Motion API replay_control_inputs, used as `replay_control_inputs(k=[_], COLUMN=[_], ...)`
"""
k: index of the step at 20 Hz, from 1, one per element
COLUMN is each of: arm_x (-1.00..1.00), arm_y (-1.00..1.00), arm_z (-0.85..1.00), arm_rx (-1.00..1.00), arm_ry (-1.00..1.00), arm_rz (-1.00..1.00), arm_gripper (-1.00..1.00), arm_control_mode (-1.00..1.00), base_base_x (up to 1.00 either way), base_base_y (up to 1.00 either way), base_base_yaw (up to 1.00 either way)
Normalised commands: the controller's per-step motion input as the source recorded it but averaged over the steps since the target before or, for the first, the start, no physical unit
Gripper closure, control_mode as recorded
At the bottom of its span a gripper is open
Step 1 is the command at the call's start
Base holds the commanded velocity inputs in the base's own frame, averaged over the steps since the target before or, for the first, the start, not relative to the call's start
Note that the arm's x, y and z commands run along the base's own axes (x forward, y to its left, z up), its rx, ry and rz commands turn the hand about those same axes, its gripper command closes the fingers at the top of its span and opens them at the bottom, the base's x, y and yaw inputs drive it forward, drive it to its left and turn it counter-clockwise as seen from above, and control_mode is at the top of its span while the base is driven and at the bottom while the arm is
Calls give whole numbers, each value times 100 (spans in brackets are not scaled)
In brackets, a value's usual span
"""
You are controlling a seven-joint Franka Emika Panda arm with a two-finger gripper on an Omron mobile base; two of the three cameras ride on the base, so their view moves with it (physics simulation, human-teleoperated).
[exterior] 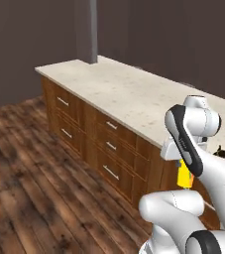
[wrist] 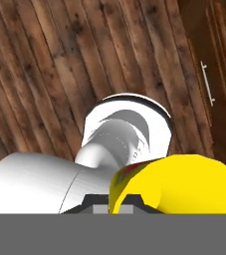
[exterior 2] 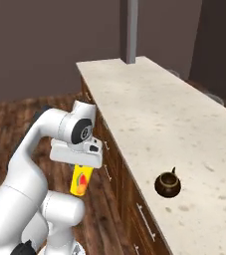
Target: Pick the teapot and cup and place them in the sink. Then turn on the water.
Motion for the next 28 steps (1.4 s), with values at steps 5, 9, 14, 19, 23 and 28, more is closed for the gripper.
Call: replay_control_inputs(k=[5,9,14,19,23,28], arm_x=[0,0,0,0,0,0], arm_y=[0,0,0,0,0,0], arm_z=[0,0,0,0,0,0], arm_rx=[0,0,0,0,0,0], arm_ry=[0,0,0,0,0,0], arm_rz=[0,0,0,0,0,0], arm_gripper=[100,100,100,100,100,100], arm_control_mode=[100,100,100,100,100,100], base_base_x=[0,0,0,0,0,0], base_base_y=[0,0,0,0,0,0], base_base_yaw=[61,60,59,53,54,54])
